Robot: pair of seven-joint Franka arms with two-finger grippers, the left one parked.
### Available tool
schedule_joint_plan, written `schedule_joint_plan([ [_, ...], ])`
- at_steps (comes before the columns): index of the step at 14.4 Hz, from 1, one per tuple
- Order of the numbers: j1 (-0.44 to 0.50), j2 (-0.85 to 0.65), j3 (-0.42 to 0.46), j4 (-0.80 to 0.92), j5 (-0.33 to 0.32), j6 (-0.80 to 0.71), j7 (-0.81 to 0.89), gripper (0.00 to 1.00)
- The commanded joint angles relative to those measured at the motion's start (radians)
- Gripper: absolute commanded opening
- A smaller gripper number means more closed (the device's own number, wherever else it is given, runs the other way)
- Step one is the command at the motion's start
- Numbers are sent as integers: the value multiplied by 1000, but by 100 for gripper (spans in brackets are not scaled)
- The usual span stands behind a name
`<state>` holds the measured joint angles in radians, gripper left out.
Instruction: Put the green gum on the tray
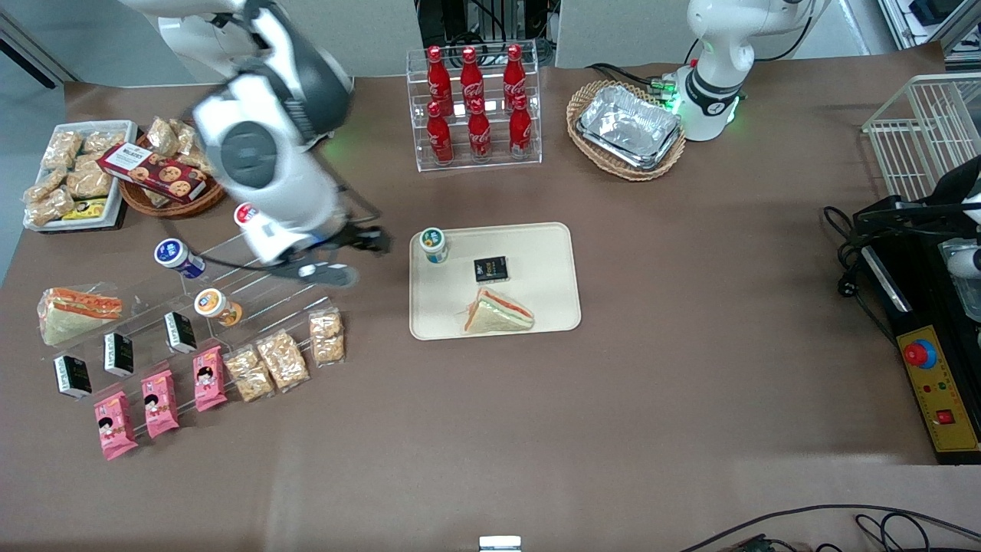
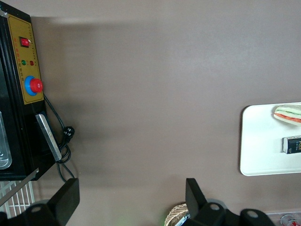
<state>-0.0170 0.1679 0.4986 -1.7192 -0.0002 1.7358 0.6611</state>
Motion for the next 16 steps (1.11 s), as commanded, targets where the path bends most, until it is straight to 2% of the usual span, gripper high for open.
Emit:
schedule_joint_plan([
  [1,2,-57,-144,49,23,-108,-217,100],
  [5,5,-139,-306,49,22,-191,-389,100],
  [10,3,-202,-477,23,17,-205,-595,100],
  [13,5,-240,-554,-5,17,-205,-666,100],
  [16,3,-258,-580,-33,13,-191,-675,100],
])
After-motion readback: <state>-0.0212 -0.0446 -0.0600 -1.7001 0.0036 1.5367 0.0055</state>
